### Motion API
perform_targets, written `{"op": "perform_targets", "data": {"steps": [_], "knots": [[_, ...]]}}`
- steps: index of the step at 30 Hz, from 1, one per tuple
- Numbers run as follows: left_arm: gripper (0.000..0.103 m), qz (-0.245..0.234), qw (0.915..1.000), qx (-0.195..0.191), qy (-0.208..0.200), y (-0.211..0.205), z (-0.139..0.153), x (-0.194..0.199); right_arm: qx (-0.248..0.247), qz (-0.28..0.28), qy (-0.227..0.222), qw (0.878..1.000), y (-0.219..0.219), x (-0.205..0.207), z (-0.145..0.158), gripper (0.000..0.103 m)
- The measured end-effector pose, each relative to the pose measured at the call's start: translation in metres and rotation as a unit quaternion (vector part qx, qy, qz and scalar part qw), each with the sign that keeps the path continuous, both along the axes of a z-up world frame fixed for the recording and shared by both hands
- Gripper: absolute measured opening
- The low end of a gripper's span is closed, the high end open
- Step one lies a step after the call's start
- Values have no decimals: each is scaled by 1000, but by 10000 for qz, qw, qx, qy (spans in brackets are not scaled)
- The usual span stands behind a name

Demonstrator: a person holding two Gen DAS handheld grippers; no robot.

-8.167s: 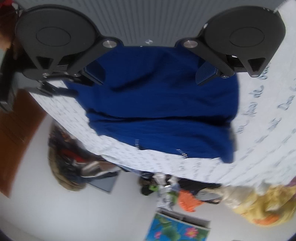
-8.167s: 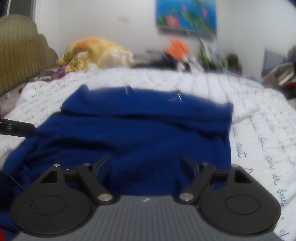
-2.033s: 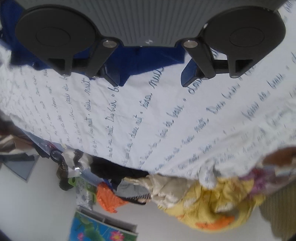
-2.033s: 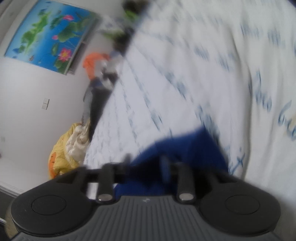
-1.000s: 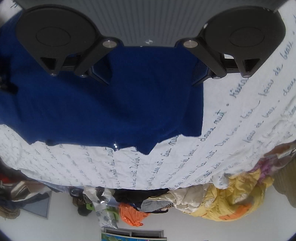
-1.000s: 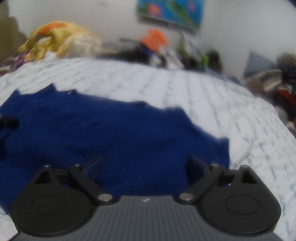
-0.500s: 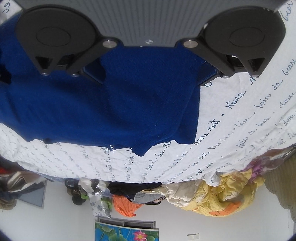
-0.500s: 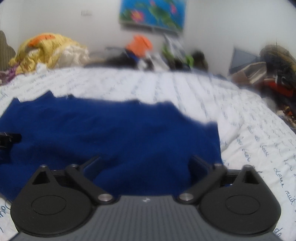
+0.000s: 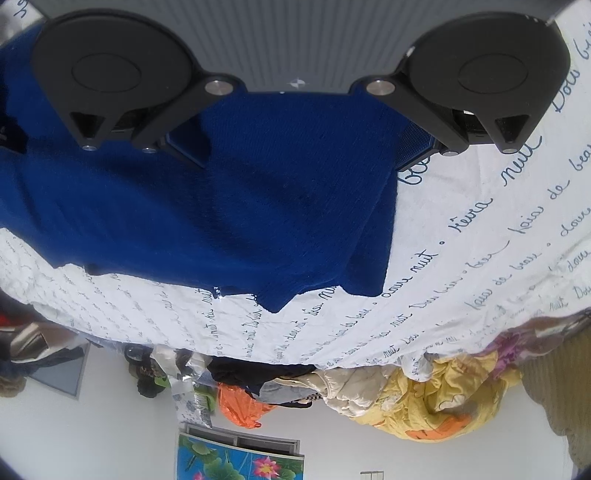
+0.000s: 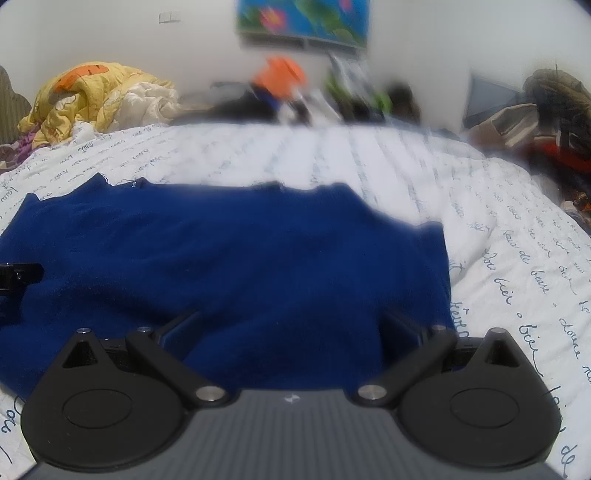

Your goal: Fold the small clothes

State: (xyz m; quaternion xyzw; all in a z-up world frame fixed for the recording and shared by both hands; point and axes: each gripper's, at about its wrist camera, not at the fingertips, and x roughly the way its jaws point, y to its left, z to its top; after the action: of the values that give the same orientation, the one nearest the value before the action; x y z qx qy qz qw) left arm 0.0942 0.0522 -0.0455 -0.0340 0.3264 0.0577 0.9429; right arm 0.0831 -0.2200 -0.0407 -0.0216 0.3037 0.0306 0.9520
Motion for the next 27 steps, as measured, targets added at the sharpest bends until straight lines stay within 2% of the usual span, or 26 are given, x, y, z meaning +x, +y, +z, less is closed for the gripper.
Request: {"op": "perform_targets", "data": {"steps": [27], "knots": [[103,5,10000,-26,-4,2,0,-1,108,9,27,9999,-2,0,0,103]]}}
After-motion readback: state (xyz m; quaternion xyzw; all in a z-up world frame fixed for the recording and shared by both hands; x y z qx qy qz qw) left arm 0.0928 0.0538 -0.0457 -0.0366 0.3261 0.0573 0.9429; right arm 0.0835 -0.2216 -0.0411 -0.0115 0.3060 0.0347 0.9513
